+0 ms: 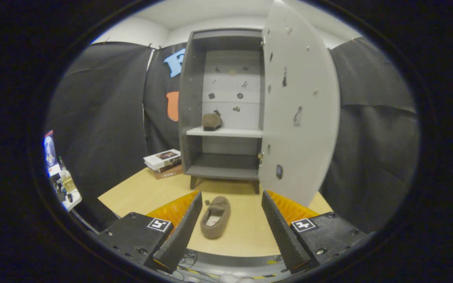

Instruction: Open the shoe cabinet door, grab the shoes and put them into the shoe cabinet, then close the shoe cabinet door.

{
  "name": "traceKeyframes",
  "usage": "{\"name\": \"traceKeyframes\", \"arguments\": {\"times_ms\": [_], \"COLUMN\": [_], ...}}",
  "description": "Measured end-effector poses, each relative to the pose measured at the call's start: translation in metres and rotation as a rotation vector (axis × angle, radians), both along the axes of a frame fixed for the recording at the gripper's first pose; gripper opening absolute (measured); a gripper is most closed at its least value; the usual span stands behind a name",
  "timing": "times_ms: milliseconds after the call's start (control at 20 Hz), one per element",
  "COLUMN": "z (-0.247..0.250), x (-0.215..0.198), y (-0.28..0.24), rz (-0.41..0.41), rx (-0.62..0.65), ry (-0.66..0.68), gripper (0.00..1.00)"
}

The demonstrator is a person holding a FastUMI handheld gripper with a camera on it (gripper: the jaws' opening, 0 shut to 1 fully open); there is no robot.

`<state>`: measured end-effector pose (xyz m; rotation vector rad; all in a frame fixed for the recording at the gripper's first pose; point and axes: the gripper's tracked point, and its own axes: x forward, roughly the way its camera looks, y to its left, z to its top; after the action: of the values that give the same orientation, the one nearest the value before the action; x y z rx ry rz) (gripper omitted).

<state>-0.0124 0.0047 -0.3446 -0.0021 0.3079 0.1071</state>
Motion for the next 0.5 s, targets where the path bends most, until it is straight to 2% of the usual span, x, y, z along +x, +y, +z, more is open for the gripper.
{"name": "traceKeyframes", "arguments": {"times_ms": [250, 500], "z": [-0.117, -0.191], "x": [0.075, 0.122], "y": [0.061, 0.072], "rz": [0.005, -0.053], "rx": [-0.047, -0.012], "ry": [0.168, 0.347], "gripper": [0.97, 1.0]}}
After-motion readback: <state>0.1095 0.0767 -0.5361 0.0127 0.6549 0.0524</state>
